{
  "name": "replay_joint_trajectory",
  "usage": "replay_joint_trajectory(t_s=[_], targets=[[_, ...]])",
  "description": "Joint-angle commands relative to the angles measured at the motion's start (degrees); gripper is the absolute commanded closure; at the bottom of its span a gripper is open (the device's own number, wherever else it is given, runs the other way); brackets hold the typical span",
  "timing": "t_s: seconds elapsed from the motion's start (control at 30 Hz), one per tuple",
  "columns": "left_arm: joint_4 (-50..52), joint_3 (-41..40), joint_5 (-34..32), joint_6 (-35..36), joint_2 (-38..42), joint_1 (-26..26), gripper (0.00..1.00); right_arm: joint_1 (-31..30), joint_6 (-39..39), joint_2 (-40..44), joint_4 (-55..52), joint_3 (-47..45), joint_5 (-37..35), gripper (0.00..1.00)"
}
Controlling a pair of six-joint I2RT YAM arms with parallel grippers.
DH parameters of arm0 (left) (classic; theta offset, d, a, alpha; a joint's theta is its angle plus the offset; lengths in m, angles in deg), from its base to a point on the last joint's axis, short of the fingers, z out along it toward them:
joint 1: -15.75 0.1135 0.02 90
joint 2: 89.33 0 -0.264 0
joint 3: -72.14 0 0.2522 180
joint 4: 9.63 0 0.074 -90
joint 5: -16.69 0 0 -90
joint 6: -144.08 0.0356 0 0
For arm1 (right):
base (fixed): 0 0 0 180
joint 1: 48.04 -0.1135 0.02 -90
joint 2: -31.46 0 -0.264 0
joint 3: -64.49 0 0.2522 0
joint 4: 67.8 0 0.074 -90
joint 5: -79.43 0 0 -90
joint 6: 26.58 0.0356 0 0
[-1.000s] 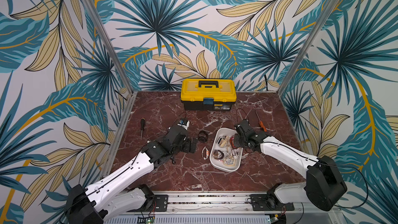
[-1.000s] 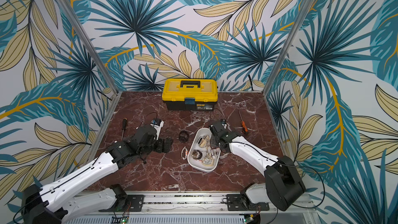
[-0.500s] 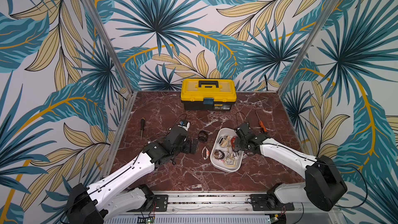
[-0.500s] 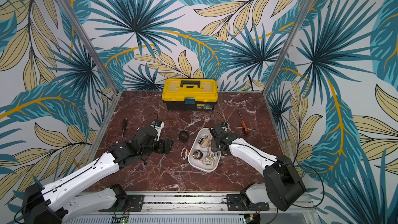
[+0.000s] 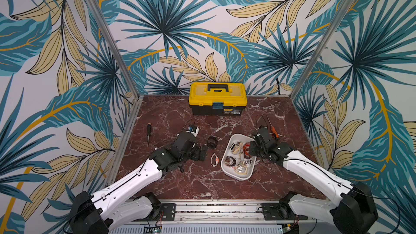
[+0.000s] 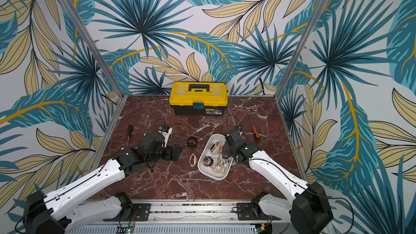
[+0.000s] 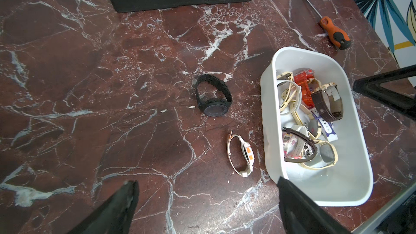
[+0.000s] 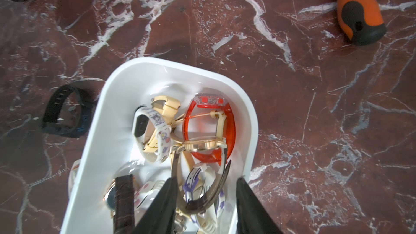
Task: Put the watch into the storage box
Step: Adjust the watch in the storage box.
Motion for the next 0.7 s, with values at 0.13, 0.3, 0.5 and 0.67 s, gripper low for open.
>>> replay_joint_trajectory(t_s=[0.13,0.3,0.5,0.67], targets=[[-0.87,-0.94,0.46,-0.77,-0.09,0.36,0.00,-0.02,-1.01,-2.67,6.03,-0.89,16.45,0.57],[0.12,-1.12,0.55,-0.87,0.00,0.31,0.00,0.02,-0.20,-8.48,7.21,-0.73,15.18,0.64],[0.23,-1.82,0.22,-0.96,0.35,0.29,0.00,0.18,-1.13,-13.06,7.65,0.19,13.22,0.66],[0.10,-2.22,-0.29,-0.87,0.35,0.28,0.00,1.28,-1.54,-14.16,6.63,0.21,10.62,0.69]])
